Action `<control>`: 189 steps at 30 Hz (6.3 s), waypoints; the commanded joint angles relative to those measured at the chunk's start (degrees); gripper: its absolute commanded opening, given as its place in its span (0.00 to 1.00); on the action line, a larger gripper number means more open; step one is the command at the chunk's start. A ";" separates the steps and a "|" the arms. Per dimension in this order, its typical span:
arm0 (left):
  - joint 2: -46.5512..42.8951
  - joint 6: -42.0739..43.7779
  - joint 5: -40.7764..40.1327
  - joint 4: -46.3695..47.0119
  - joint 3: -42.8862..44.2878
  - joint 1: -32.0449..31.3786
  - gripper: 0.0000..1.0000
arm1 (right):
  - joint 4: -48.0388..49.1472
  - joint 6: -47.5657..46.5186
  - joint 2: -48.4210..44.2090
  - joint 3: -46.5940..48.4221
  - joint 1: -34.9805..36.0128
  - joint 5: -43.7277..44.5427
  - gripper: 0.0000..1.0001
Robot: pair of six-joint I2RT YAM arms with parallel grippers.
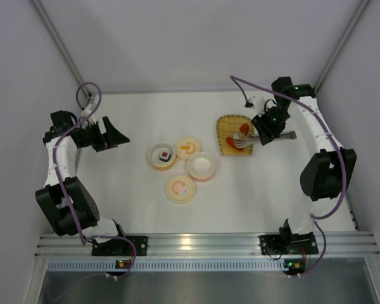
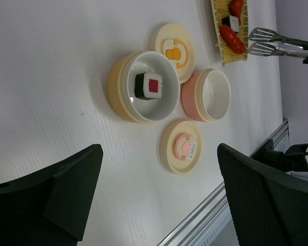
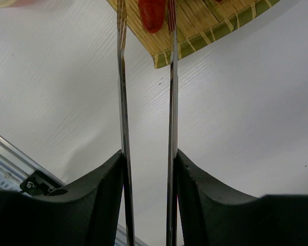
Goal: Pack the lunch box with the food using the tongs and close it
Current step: Pick up the fake food from the plate, then place the fake food in the packing box, then pick up the fake food from the plate.
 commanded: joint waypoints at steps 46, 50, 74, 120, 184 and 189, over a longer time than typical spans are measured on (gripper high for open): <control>-0.66 0.97 1.60 2.29 -0.89 0.09 0.98 | 5.39 6.36 1.28 -2.62 5.55 3.27 0.32; -0.84 0.79 1.51 2.29 -0.89 0.18 0.98 | 4.34 6.18 -0.30 -2.18 5.55 2.65 0.21; -0.66 1.58 0.99 1.15 0.08 0.18 0.98 | 6.79 6.79 -10.86 -8.24 18.72 -10.62 0.13; -0.13 2.29 0.28 1.32 -0.71 0.18 0.98 | 15.41 6.79 -9.88 -16.69 20.31 -6.49 0.45; 1.45 1.76 1.07 2.64 -0.71 0.09 0.98 | 17.69 27.80 -1.89 -7.63 4.14 6.26 0.50; 0.75 2.20 0.55 2.29 -0.97 0.18 0.98 | 17.87 28.50 -1.10 -7.71 4.84 6.43 0.50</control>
